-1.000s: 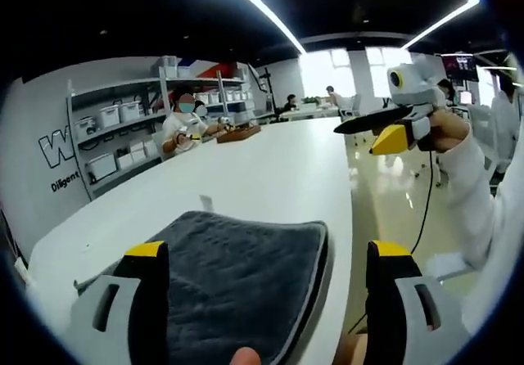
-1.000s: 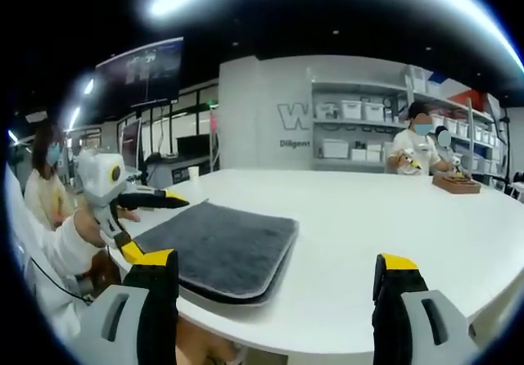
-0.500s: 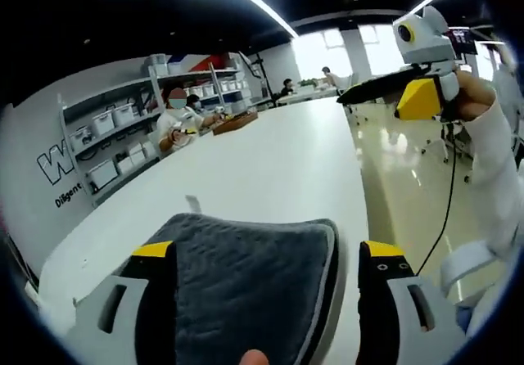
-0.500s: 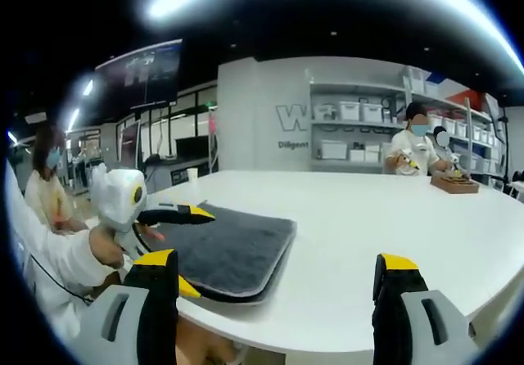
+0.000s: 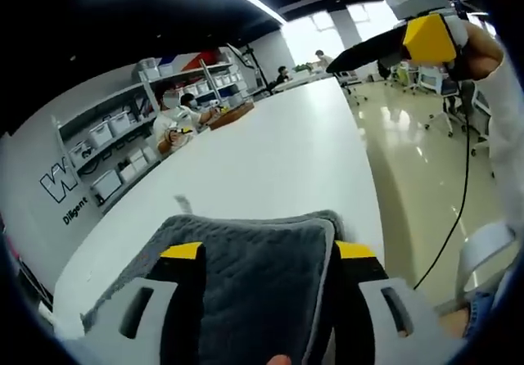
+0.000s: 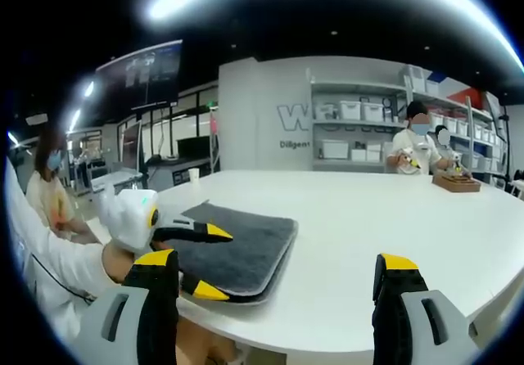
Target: Open the folded towel by lifting each exposed corner and separating the folded layers until the towel lies flat within the target outline without major curled edges
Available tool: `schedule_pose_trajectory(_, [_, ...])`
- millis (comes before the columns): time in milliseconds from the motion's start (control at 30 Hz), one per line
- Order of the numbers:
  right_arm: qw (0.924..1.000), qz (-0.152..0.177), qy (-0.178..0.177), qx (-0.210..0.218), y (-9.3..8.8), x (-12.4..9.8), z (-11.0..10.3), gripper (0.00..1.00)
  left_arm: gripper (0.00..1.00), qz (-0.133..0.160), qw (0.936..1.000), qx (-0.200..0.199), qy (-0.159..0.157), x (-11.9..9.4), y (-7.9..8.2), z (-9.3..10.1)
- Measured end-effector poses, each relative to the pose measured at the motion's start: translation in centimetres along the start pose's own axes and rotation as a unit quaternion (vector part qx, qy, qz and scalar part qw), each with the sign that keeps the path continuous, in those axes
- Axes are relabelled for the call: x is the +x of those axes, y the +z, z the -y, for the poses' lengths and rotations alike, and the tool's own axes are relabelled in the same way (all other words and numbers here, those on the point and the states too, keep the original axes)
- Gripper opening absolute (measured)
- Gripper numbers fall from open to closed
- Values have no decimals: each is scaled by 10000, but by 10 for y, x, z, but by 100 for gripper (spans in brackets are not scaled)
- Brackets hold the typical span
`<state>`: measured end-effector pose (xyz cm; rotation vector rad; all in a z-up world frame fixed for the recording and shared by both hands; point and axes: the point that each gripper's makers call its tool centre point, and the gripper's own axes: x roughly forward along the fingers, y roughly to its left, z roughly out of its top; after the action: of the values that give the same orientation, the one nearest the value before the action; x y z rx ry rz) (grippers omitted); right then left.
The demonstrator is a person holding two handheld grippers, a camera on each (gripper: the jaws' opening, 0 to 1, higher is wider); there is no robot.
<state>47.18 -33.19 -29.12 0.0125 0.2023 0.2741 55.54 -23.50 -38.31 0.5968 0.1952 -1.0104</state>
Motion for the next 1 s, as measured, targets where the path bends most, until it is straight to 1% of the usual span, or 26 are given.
schedule_pose_trajectory(100, [10000, -18, 25, -4, -1, 1, -2, 99, 53, -17, 9999, 60, -105, 3, 0, 8])
schedule_pose_trajectory(133, [10000, -19, 36, -1, -1, 2, -3, 99, 49, -30, 9998, 107, -145, 4, -1, 11])
schedule_pose_trajectory(200, [10000, -27, 52, -7, -1, 3, -4, 99, 42, -66, 9993, 220, -279, 7, -2, 23])
schedule_pose_trajectory(267, [10000, -34, 59, -12, -1, 3, -5, 99, 35, -73, 9990, 259, -352, 8, -1, 27])
schedule_pose_trajectory(300, [10000, -49, 71, -12, -2, 4, -6, 99, 32, -54, 9985, 316, -435, 7, -1, 33])
schedule_pose_trajectory(467, [9999, -89, 97, -23, -4, 6, -8, 99, 22, -8, 9975, 356, -613, 10, 2, 37])
schedule_pose_trajectory(567, [9999, -82, 116, -18, -4, 6, -10, 99, 9, 63, 9969, 278, -736, 7, 5, 39])
schedule_pose_trajectory(600, [9999, -79, 117, -18, -4, 6, -10, 99, 4, 85, 9969, 251, -740, 6, 6, 39])
schedule_pose_trajectory(633, [9999, -75, 115, -16, -4, 6, -10, 99, 3, 107, 9969, 231, -739, 5, 7, 38])
schedule_pose_trajectory(767, [9999, -87, 94, -4, -4, 6, -8, 99, 3, 129, 9973, 13, -724, 2, 7, 29])
schedule_pose_trajectory(833, [9999, -85, 98, 4, -5, 6, -8, 99, 2, 156, 9974, -145, -691, 3, 7, 18])
schedule_pose_trajectory(1000, [9999, -78, 99, 15, -4, 6, -7, 99, 2, 233, 9975, -463, -477, -1, 7, -9])
